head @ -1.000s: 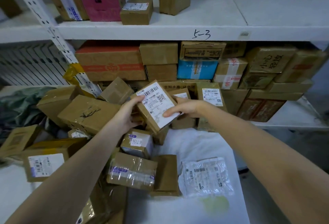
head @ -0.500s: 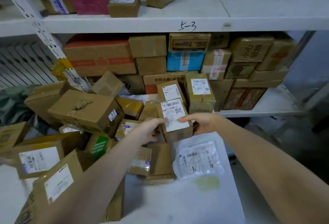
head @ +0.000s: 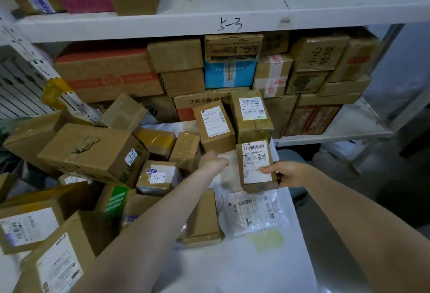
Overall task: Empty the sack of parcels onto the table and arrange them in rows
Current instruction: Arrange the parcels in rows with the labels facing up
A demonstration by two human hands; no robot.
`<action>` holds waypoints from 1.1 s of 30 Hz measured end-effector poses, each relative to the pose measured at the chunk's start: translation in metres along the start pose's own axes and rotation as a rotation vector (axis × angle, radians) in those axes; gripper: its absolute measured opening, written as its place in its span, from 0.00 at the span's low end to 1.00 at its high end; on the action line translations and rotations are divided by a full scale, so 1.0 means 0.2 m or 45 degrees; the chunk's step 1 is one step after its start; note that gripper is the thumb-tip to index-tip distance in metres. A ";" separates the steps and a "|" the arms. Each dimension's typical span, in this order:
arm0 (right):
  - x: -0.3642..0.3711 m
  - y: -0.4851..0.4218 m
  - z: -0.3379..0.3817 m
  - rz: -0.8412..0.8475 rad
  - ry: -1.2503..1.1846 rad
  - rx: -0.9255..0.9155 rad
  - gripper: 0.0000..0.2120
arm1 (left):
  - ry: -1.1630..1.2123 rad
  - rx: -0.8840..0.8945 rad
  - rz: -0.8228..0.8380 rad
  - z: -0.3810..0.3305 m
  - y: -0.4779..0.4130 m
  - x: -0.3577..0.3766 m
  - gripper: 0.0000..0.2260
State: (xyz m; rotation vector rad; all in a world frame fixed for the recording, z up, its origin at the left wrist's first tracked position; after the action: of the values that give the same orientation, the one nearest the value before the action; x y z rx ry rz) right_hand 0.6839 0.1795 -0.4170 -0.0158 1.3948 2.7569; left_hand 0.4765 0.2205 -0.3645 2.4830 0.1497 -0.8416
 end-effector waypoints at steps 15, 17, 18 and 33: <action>0.20 0.25 0.45 -0.653 1.529 -1.276 0.07 | -0.602 0.261 -0.140 -0.12 -0.26 0.02 0.30; 0.46 0.28 0.33 -0.234 1.887 -1.467 0.10 | -0.558 0.295 -0.151 -0.12 -0.26 0.01 0.28; 0.56 0.29 0.24 -0.043 2.067 -1.514 0.12 | -0.521 0.315 -0.170 -0.13 -0.25 0.00 0.25; 0.74 0.11 -0.17 0.278 2.355 -1.000 0.18 | -0.286 0.238 -0.139 0.17 -0.06 -0.16 0.15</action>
State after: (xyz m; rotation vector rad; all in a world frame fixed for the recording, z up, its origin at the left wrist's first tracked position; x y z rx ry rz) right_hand 0.5352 0.1450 -0.4255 -2.9196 -0.1462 2.7409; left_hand 0.4289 0.2160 -0.3740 2.5465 0.1343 -1.2240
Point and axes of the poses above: each hand's wrist, its own y-axis away from the middle knuckle, its own x-axis out of the palm, z = x × y, the point moved 8 cm from there along -y, towards the middle knuckle, and after that the axes turned 14 degrees about -z, right-handed, at the moved point
